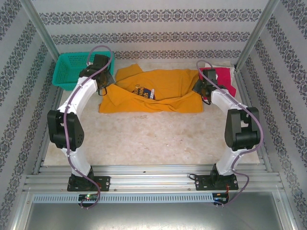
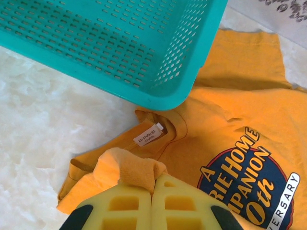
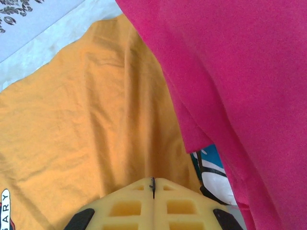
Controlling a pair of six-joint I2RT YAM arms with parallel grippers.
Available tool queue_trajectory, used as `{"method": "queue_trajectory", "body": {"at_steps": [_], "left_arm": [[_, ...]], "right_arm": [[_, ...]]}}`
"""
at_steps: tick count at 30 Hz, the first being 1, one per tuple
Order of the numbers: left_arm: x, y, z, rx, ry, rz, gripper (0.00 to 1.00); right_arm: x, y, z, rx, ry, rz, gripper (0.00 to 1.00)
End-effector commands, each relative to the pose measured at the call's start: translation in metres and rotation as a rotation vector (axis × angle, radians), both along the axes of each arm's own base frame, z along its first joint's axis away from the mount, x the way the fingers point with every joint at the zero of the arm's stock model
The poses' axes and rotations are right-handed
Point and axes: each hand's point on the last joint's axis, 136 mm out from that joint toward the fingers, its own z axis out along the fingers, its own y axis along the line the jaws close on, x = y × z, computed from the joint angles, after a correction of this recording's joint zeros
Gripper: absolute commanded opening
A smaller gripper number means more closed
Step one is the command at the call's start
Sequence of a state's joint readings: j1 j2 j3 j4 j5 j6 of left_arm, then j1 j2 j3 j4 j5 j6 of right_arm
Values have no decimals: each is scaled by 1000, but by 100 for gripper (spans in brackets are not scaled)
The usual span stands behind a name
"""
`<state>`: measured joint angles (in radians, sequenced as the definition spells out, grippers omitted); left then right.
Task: Fold and stack the t-shirts
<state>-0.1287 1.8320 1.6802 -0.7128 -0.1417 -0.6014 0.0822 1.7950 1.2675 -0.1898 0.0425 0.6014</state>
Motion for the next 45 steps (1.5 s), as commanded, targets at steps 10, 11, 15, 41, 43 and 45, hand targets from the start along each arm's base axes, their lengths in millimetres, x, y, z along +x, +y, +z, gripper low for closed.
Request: {"method": "queue_trajectory", "body": {"at_steps": [10, 11, 15, 41, 43, 45], "left_arm": [[18, -9, 3, -58, 25, -38, 36], [16, -10, 6, -67, 19, -39, 42], [5, -13, 20, -92, -18, -46, 65], [-26, -24, -141, -271, -51, -53, 72], [-38, -16, -147, -261, -27, -35, 72], [-54, -8, -152, -247, -3, -16, 72]], "right_arm": [[17, 22, 53, -23, -167, 194, 62], [12, 23, 59, -36, -183, 199, 65], [-12, 35, 74, -106, -230, 247, 73], [-66, 114, -97, 56, 214, 311, 71], [-74, 108, -101, 65, 241, 297, 71], [-85, 103, -102, 65, 256, 291, 71]]}}
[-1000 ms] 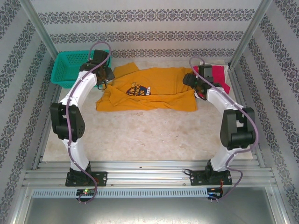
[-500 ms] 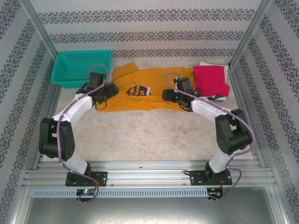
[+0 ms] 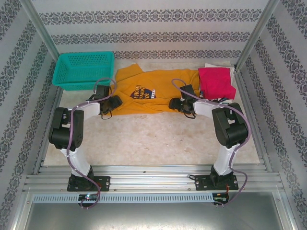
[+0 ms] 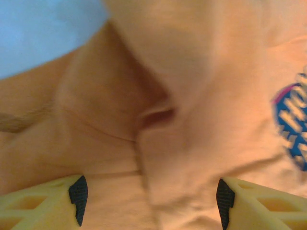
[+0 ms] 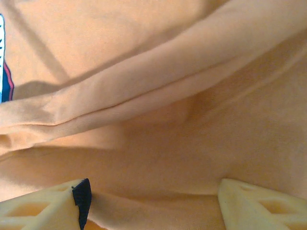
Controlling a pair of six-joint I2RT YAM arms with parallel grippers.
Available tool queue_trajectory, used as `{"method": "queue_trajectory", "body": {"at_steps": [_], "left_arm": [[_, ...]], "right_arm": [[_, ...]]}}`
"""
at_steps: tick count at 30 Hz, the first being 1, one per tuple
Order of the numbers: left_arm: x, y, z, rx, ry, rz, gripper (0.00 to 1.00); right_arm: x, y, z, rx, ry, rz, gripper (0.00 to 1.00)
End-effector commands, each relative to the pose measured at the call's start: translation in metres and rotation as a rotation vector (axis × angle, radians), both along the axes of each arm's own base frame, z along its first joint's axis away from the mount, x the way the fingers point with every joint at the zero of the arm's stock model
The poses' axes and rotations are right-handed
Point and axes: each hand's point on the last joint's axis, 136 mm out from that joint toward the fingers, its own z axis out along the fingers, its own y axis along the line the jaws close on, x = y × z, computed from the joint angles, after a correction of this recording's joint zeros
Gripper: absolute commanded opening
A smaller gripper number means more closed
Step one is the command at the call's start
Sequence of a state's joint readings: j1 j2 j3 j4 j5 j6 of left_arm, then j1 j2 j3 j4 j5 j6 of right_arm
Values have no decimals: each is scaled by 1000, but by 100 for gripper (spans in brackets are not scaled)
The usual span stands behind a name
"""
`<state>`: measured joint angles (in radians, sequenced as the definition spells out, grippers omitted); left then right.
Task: Fold and stack the t-shirts
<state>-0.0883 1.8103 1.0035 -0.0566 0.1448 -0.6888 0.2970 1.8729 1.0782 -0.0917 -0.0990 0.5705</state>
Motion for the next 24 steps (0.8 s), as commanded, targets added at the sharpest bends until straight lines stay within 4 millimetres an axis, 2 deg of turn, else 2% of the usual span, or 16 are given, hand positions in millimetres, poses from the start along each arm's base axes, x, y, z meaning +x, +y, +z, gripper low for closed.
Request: {"method": "queue_trajectory", "body": {"at_steps": [1, 5, 9, 13, 16, 20, 22, 24], "left_arm": [[-16, 20, 6, 39, -14, 46, 72], [-50, 33, 7, 77, 12, 71, 72], [-82, 41, 9, 101, 44, 81, 72], [-108, 45, 24, 128, 43, 74, 72], [-108, 41, 49, 117, -20, 58, 73], [-89, 20, 69, 52, -60, 13, 72], [-78, 1, 66, -21, -46, 2, 62], [-68, -17, 55, -110, -19, 16, 48]], "right_arm": [[-26, -15, -10, -11, 81, -39, 71], [-56, -26, -11, -18, 114, -67, 71], [-87, -26, -13, 16, 154, -73, 71], [-102, -25, 0, 27, 132, -51, 71], [-97, -19, 19, 16, 73, -8, 71], [-76, 1, 45, -19, -21, 59, 71], [-65, 16, 52, -9, -48, 86, 72], [-57, 29, 55, 8, -63, 103, 72]]}}
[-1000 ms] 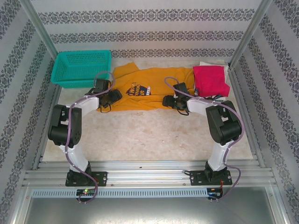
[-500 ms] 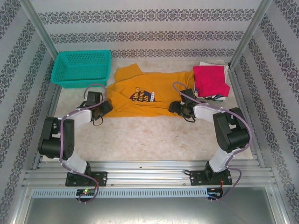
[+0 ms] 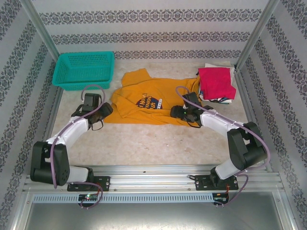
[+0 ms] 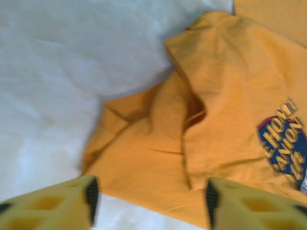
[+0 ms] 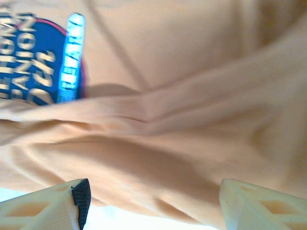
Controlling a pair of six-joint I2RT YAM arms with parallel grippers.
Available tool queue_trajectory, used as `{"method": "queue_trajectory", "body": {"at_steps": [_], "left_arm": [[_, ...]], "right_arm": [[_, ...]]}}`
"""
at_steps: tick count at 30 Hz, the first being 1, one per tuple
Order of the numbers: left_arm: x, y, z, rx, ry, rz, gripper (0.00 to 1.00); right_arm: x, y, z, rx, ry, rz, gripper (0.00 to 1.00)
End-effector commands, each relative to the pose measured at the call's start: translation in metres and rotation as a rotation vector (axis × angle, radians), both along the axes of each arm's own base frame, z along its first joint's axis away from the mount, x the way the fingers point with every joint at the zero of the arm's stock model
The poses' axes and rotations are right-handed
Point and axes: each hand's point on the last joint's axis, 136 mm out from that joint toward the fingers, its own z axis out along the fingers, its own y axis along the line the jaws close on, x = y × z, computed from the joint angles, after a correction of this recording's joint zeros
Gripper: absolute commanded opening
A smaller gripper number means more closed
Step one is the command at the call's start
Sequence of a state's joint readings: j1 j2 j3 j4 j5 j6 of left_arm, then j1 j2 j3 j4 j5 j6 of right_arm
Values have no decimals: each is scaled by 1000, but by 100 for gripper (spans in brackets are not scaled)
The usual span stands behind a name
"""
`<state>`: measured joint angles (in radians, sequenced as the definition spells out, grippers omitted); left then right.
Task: Fold and stack the t-shirts
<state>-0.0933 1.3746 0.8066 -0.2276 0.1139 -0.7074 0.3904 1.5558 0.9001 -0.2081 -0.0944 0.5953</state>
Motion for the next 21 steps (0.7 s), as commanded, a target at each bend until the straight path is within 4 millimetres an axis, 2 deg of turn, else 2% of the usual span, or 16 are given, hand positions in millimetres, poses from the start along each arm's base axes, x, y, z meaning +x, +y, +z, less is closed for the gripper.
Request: {"method": "queue_trajectory", "body": {"at_steps": [1, 4, 8, 12, 17, 21], "left_arm": [[11, -36, -18, -160, 61, -14, 43], [20, -51, -40, -244, 110, 0, 30], [12, -39, -72, -190, 184, 42, 23], [-12, -14, -94, -127, 256, 90, 22], [-50, 15, -106, -66, 320, 133, 22], [-73, 31, -109, -42, 348, 156, 23]], "right_arm": [[19, 17, 9, -1, -47, 32, 72], [25, 14, 5, -9, -43, 8, 72], [21, -23, -11, -54, 14, -108, 71], [7, -58, -34, -24, 104, -201, 72], [-17, -77, -54, -50, 169, -241, 72], [-31, -89, -58, -67, 199, -276, 72]]}}
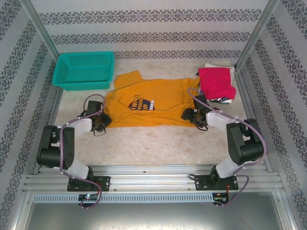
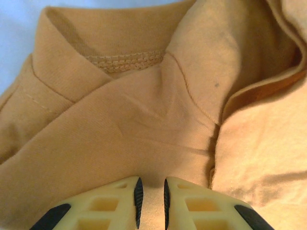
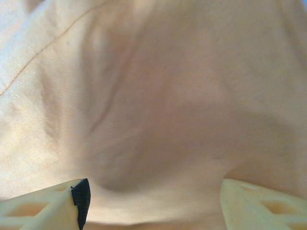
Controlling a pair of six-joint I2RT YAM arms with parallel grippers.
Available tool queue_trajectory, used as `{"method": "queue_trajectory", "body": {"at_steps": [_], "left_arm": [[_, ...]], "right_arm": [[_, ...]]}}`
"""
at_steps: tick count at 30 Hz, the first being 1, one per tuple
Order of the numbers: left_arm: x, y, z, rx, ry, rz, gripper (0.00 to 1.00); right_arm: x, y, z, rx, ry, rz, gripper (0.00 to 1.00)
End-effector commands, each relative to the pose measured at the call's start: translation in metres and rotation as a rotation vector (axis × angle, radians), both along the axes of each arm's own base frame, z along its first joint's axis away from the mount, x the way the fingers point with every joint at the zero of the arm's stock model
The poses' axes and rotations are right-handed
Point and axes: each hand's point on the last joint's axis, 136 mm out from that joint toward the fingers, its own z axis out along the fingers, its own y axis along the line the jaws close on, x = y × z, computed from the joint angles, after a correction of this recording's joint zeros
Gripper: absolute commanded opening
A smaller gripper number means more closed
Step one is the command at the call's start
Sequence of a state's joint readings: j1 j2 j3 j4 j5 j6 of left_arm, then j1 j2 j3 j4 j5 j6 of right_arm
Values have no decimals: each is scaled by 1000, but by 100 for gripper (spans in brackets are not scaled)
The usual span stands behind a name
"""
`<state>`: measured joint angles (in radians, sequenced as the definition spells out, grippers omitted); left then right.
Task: Fold and stack the t-shirts
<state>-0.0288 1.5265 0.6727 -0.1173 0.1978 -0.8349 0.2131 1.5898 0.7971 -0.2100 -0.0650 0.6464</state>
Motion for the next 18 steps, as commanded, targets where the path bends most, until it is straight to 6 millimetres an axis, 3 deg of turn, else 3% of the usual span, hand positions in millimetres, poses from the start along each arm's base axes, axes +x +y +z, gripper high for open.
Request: {"method": "queue_trajectory", "body": {"at_steps": [1, 5, 9, 13, 16, 18], "left_arm": [[-48, 23, -25, 83, 157, 18, 23], [-48, 28, -14, 101, 142, 17, 23], [-39, 27, 11, 102, 83, 13, 27], [-24, 20, 47, 66, -16, 34, 39], [-12, 8, 66, 37, -78, 54, 54], [-5, 4, 68, 26, -86, 75, 59]], "right_arm": [[-23, -11, -10, -13, 65, -42, 72], [-24, -7, -5, 14, 61, -51, 72], [-18, -3, 18, 6, -17, -42, 71], [-8, 8, 43, -46, -105, 12, 71], [-2, 17, 48, -52, -121, 32, 71], [0, 25, 46, -38, -123, 44, 71]]}}
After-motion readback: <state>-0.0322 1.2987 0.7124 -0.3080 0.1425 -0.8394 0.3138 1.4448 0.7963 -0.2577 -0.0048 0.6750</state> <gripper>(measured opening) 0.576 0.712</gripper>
